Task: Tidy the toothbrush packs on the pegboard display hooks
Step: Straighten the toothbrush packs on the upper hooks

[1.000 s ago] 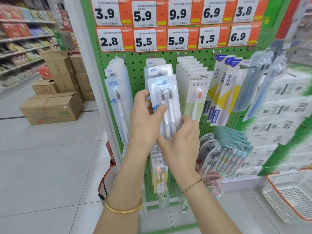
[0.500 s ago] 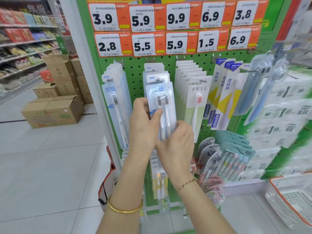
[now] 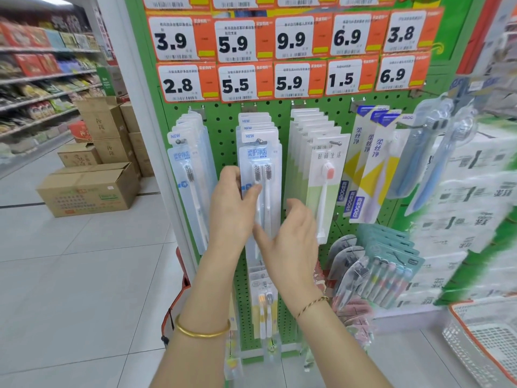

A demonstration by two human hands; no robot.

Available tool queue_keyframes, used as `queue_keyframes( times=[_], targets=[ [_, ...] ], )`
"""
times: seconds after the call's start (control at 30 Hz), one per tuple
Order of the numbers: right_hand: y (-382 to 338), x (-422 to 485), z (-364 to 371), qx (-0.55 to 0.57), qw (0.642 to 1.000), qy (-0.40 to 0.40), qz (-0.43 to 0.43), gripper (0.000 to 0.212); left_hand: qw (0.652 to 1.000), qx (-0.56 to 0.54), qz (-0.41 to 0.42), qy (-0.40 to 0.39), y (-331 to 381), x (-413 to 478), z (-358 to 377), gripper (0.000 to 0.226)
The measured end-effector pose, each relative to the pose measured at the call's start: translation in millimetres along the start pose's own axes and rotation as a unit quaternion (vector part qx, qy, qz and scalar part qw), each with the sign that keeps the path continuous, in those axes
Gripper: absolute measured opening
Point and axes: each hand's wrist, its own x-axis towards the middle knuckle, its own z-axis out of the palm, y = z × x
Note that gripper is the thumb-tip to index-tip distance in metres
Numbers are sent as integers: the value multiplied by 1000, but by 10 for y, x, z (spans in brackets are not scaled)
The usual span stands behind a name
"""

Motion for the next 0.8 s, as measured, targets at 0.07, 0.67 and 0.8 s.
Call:
queue_keyframes(
  times=[0.07,0.67,0.8],
  targets=[
    [-29,75,-144,22,999,29,-18,46,1000,9,5,-6,2,8,-22,11],
    [-666,1809,-454,-105,973,-119,-167,29,973,212,86,10,322,-68,-136,62],
    [-701,1973,-303,-127,972,-145,-133,26,970,222,100,1,337,-57,-140,61]
  ],
)
